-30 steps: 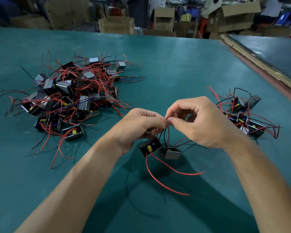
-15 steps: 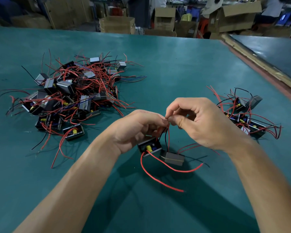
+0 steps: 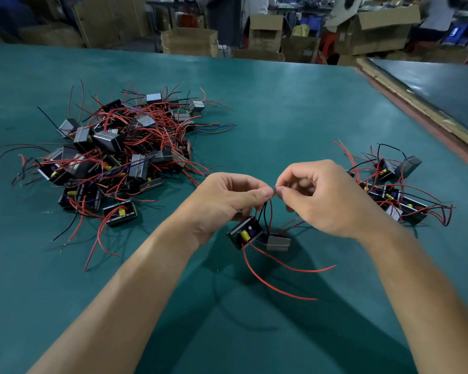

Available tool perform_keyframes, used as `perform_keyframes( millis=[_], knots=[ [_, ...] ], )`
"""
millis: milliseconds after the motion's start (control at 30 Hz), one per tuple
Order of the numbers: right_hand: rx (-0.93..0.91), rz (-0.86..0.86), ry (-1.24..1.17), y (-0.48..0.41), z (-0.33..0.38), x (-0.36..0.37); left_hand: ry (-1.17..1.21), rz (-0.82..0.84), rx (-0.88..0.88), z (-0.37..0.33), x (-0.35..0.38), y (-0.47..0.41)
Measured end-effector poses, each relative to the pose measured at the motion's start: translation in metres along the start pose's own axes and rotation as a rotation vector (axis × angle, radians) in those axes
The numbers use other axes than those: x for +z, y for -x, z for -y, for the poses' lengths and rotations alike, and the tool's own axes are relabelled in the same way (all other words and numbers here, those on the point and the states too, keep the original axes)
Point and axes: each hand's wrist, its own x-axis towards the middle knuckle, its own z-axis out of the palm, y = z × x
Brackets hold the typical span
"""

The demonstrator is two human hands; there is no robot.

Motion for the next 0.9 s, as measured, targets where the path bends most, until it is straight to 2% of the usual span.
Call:
perform_keyframes(
  millis=[267,600,900],
  knots=[
    [0.106,0.204,0.089,0.000,-0.003,0.002,0.042,-0.053,0.005,-0.002,0.000,-0.001],
    [0.105,0.212,0.109,-0.001,-0.002,0.001,0.036,-0.167,0.102,-0.003,0.002,0.000],
    [0.064,0.251,0.002,0.000,0.003,0.011,-0.032,-0.325,0.238,-0.004,0.008,-0.002]
  ],
)
